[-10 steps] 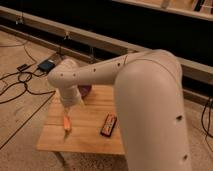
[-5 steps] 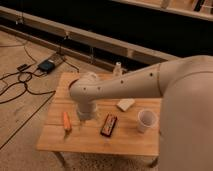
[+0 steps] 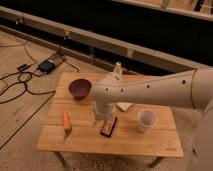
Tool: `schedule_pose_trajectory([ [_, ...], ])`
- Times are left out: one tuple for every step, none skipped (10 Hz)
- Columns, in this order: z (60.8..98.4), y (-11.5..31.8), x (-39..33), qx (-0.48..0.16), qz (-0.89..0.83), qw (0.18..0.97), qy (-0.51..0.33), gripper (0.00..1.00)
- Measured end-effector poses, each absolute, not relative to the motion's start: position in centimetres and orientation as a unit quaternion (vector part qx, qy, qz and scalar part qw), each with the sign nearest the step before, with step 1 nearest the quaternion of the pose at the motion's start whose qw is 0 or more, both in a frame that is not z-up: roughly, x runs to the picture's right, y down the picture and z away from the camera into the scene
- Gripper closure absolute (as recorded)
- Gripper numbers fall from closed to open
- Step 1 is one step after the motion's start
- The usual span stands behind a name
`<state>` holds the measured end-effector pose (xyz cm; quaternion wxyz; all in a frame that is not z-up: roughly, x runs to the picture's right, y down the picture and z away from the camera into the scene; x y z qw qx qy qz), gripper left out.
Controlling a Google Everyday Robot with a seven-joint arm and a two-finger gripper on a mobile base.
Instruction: Move the arm in a circular motion
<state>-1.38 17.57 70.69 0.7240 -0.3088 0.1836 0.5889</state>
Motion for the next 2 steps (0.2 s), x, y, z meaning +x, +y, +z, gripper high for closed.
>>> schedule_pose_trajectory([
  [70.69,17.57,-1.31,-0.309,0.589,0.724,0.184,0.35],
  [70.70,17.58,-1.33,-0.309,0.589,0.724,0.184,0.35],
])
